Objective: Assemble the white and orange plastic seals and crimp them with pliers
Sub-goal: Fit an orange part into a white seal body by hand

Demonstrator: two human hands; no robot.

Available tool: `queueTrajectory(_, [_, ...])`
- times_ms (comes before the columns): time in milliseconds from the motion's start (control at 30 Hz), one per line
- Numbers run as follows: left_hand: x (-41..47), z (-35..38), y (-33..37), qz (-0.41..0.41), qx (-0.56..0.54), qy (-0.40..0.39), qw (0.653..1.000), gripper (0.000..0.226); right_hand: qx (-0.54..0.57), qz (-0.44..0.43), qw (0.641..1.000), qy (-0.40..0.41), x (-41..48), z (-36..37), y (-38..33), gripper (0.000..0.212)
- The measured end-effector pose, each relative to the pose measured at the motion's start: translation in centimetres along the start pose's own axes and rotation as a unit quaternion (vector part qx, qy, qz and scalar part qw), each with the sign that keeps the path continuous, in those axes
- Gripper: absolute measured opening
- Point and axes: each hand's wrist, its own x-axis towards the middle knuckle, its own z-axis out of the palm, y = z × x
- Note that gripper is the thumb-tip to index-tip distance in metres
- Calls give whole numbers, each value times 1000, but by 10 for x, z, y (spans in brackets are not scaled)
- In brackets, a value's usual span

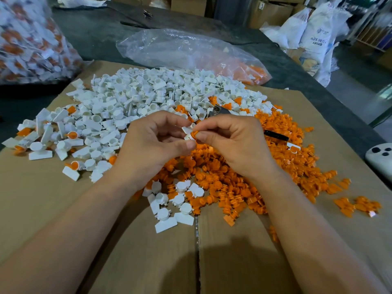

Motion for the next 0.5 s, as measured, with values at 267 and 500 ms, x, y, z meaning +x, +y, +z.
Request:
queueTrajectory(267, [2, -2, 2, -45, -103, -22, 993, 31, 14, -7, 1000, -6, 0, -1, -6, 20])
queueTrajectory(500, [3, -3, 1, -52, -93, -27, 994, 37, 20, 7, 1000, 14, 0, 4, -5, 30])
